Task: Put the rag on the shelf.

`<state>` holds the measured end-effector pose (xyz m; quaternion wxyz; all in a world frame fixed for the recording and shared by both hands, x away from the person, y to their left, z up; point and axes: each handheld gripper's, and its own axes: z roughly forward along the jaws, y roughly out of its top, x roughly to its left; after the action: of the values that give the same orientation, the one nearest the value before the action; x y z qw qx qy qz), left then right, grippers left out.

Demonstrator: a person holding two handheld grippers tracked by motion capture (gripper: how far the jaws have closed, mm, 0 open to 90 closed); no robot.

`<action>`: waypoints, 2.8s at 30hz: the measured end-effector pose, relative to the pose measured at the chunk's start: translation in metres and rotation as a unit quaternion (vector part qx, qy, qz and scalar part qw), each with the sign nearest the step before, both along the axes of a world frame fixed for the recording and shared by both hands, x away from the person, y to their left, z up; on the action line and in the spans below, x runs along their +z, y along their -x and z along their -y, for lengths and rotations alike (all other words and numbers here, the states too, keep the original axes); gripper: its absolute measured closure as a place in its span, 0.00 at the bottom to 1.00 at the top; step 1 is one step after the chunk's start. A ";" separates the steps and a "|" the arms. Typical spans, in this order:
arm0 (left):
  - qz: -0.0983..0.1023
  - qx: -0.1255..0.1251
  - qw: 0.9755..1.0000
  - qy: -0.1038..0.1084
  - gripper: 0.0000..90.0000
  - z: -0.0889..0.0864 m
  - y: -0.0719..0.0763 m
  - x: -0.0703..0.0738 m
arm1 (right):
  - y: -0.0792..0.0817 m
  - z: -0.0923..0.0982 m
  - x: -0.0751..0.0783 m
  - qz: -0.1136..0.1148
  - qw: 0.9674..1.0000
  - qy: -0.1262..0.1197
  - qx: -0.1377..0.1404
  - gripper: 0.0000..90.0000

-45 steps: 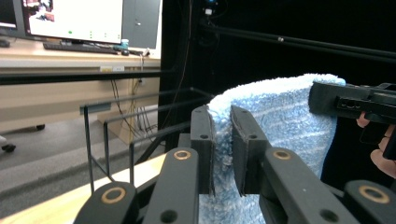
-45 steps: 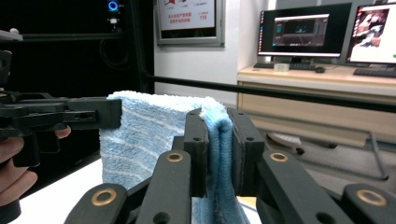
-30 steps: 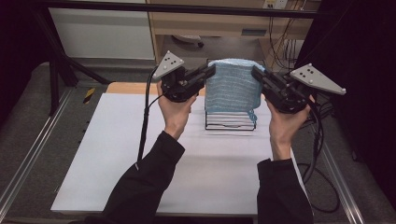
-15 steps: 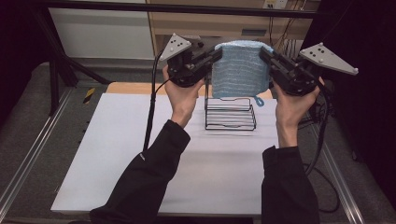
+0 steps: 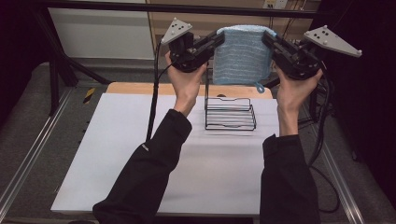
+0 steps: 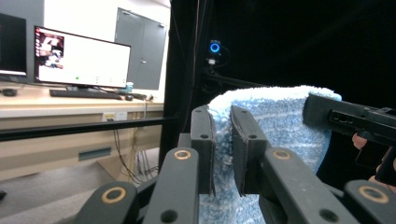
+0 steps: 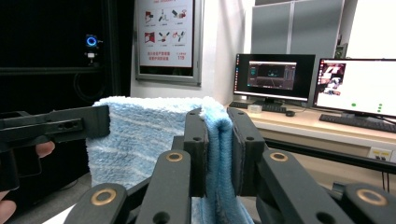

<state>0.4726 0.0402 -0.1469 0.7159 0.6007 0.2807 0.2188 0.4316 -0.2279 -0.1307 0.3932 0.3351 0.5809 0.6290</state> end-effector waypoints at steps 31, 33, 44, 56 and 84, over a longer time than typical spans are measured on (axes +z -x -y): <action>-0.007 0.029 1.000 -0.011 0.89 0.000 -0.050 -0.009 | -0.062 -0.004 -0.002 -0.009 1.000 0.022 -0.006 0.88; -0.008 0.032 0.999 -0.019 0.89 0.002 -0.055 -0.012 | -0.066 -0.003 -0.006 -0.014 1.000 0.022 -0.006 0.88; -0.026 0.032 0.998 -0.051 0.89 0.006 -0.066 -0.032 | -0.079 0.003 -0.035 -0.042 0.999 0.015 -0.005 0.88; -0.041 0.015 0.995 -0.089 0.88 0.013 -0.069 -0.057 | -0.081 0.014 -0.065 -0.066 0.998 0.012 -0.004 0.88; -0.056 -0.059 0.985 -0.152 0.86 0.008 -0.032 -0.072 | -0.040 0.029 -0.089 -0.113 0.993 0.031 0.027 0.86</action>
<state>0.5044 0.0318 -0.2189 0.6113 0.7289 0.2481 0.1828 0.4712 -0.2572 -0.2202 0.3181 0.3760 0.6493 0.5796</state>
